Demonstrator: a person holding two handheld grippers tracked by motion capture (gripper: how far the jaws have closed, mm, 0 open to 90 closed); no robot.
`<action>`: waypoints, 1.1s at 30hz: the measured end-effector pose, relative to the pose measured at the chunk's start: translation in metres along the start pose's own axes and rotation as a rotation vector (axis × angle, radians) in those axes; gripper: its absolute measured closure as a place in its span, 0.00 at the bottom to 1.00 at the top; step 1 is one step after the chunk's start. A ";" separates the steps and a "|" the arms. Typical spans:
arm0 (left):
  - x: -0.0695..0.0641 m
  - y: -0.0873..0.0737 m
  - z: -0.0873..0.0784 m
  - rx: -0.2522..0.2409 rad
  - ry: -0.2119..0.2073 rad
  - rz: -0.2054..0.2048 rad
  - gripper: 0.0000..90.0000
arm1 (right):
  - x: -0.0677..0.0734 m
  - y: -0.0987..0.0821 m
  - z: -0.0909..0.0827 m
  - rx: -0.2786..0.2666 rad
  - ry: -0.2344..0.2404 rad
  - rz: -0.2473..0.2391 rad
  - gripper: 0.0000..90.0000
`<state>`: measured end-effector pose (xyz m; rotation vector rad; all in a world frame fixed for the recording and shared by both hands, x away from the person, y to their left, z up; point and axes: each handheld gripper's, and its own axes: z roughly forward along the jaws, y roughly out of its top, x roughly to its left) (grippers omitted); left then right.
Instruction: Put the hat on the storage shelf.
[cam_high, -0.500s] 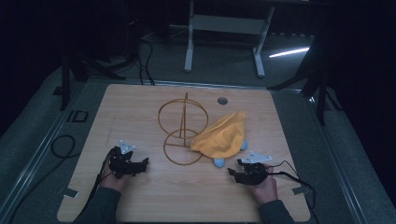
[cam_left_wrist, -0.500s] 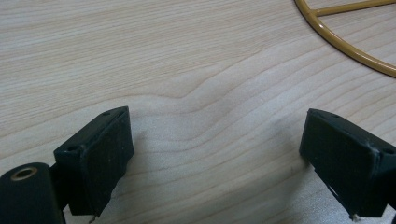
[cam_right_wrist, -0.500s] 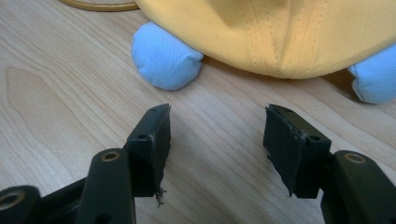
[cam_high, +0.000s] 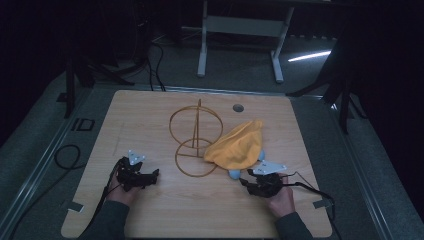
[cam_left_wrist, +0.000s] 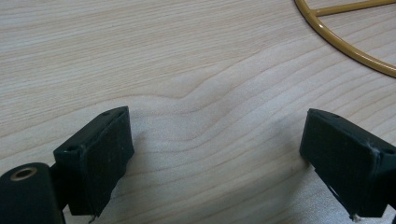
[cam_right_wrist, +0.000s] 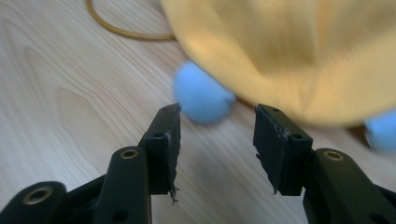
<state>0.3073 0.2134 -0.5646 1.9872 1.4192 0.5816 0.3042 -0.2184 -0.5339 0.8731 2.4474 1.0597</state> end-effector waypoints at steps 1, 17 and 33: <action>0.000 0.000 0.000 -0.001 -0.001 -0.001 0.11 | 0.003 0.004 0.001 0.001 0.008 -0.020 0.57; 0.000 0.000 0.000 0.000 -0.001 0.000 0.11 | 0.016 0.017 0.037 0.080 0.007 -0.109 0.58; 0.000 0.000 0.000 -0.001 -0.001 0.000 0.11 | 0.009 0.023 0.034 0.100 -0.054 -0.061 0.93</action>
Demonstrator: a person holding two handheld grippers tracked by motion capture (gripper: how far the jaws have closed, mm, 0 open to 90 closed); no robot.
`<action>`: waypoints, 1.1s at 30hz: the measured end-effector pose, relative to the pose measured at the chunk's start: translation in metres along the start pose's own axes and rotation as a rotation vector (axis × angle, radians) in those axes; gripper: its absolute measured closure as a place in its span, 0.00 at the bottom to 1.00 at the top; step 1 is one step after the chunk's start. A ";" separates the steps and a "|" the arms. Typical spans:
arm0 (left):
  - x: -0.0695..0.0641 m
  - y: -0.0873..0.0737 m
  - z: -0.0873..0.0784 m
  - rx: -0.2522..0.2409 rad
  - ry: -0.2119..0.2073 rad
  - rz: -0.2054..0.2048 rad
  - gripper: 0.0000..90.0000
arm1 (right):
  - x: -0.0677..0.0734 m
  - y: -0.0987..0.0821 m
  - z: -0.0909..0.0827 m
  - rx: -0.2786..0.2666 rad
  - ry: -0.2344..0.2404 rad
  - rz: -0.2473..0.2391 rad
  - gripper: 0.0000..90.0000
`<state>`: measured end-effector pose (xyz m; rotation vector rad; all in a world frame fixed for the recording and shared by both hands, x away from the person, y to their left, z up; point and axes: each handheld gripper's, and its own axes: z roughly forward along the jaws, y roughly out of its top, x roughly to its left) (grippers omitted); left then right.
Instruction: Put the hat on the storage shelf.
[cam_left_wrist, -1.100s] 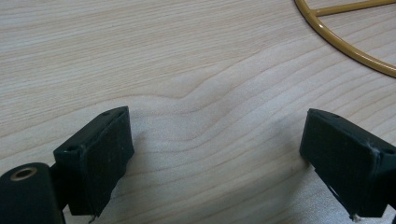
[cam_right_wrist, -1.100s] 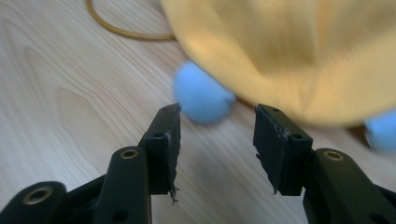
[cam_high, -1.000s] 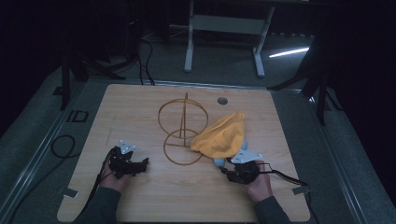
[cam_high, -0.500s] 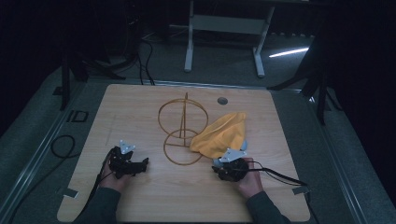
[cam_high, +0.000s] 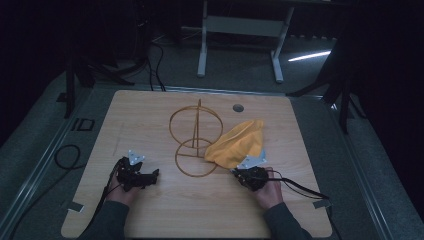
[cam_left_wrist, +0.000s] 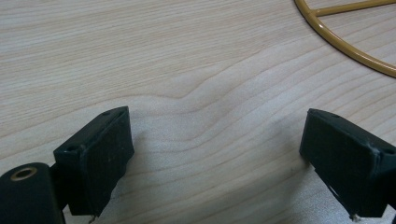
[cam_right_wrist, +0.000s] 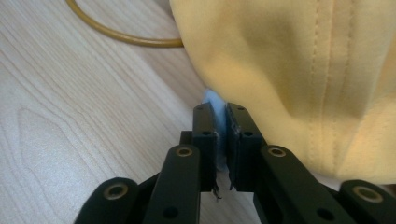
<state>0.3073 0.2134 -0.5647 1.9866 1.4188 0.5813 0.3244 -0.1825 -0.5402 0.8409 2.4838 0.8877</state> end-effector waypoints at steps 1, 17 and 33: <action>0.000 0.000 0.000 0.000 0.000 0.000 0.11 | -0.001 0.001 -0.003 -0.009 -0.004 0.001 0.93; 0.000 0.000 0.000 -0.002 0.000 -0.003 0.11 | -0.036 0.014 -0.059 -0.128 -0.054 0.052 0.94; 0.000 0.000 0.000 0.001 0.001 0.001 0.11 | -0.072 0.042 -0.099 -0.221 -0.110 0.066 0.94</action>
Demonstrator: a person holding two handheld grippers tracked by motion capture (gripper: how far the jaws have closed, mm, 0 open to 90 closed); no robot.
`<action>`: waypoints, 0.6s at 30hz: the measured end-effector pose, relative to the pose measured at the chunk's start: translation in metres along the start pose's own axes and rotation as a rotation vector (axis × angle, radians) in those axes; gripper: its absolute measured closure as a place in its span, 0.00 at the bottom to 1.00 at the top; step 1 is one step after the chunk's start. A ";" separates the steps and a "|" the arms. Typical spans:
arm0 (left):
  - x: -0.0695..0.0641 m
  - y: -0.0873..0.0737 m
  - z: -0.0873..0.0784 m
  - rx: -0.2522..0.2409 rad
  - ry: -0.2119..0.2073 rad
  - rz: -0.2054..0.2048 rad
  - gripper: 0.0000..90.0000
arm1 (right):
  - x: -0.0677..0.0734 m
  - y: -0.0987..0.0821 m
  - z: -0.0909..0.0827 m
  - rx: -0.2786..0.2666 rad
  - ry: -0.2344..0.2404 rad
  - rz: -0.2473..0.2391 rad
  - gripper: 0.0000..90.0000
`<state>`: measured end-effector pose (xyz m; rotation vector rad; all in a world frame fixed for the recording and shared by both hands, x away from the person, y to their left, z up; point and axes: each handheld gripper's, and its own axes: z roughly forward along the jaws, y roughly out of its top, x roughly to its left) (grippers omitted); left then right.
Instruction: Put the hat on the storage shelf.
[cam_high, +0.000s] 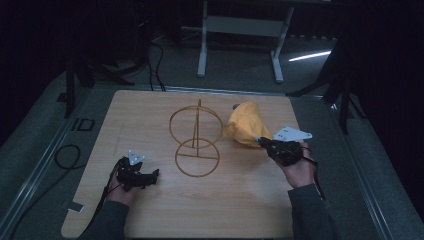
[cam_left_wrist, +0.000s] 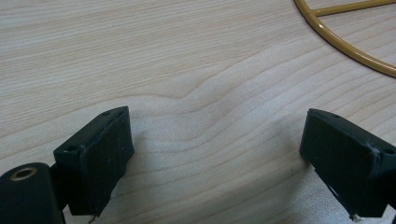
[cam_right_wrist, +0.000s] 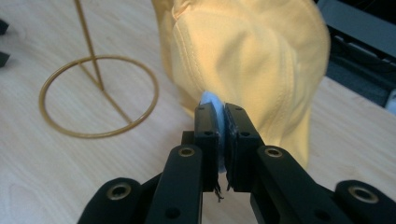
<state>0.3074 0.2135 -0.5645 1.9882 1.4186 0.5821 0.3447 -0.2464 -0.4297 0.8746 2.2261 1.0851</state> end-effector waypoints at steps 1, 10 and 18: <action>0.000 0.000 0.000 -0.001 -0.001 -0.001 0.11 | -0.004 0.003 -0.002 -0.004 -0.009 0.002 0.94; 0.000 0.000 0.000 -0.001 -0.001 -0.002 0.11 | -0.022 0.017 -0.018 -0.040 -0.054 0.002 0.94; 0.000 0.000 0.000 0.001 -0.002 -0.003 0.11 | -0.037 0.034 -0.042 -0.073 -0.123 -0.014 0.95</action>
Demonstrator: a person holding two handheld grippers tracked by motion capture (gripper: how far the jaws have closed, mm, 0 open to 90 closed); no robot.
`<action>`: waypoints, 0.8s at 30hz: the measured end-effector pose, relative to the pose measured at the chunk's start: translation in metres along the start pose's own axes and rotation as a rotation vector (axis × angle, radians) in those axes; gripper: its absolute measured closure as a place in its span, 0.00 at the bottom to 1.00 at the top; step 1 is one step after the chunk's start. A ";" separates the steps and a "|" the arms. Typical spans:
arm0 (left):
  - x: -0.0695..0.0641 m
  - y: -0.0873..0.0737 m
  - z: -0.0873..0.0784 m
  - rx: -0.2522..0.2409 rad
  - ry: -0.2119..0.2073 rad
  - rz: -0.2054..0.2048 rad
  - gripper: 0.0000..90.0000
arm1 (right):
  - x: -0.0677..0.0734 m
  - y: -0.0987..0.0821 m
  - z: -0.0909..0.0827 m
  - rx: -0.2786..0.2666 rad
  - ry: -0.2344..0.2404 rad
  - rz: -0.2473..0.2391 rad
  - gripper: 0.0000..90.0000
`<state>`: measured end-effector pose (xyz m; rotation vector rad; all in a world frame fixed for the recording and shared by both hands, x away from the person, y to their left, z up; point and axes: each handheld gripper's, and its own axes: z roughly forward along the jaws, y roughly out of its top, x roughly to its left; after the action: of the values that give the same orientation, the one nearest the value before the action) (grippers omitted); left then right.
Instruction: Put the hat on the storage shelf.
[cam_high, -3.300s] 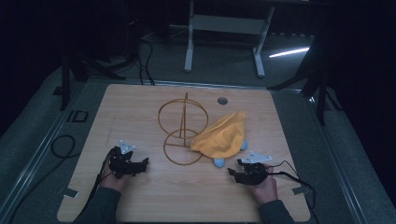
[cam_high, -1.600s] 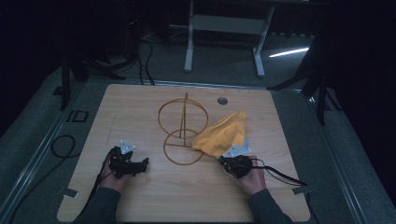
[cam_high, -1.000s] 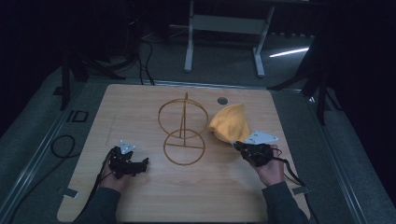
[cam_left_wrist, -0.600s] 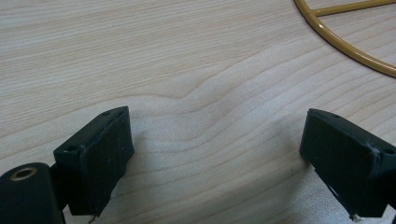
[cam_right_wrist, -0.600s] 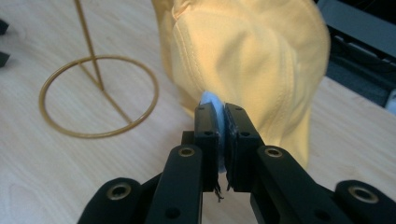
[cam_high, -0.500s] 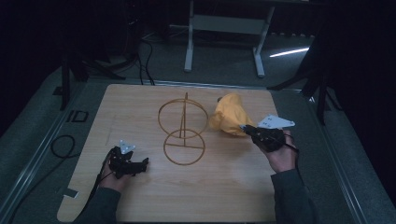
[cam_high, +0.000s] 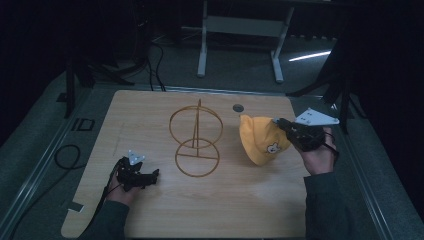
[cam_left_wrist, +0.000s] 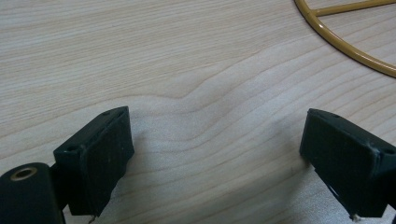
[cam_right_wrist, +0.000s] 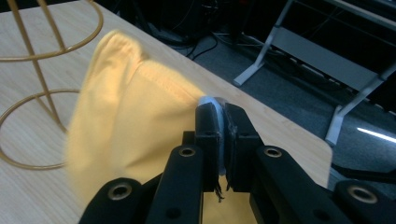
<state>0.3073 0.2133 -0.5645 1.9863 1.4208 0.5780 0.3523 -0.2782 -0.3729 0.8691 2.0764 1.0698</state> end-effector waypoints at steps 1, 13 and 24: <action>0.000 0.000 0.000 0.001 0.000 0.001 0.11 | -0.001 0.001 -0.001 -0.001 -0.003 0.000 0.95; 0.000 0.000 0.000 0.000 0.000 0.000 0.11 | 0.027 -0.004 0.024 0.094 0.101 -0.080 0.92; 0.000 0.000 0.000 -0.001 0.000 0.002 0.11 | 0.028 -0.004 0.031 0.107 0.188 -0.048 0.85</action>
<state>0.3074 0.2135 -0.5645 1.9875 1.4189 0.5796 0.3595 -0.2445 -0.3972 0.7909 2.3168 1.0585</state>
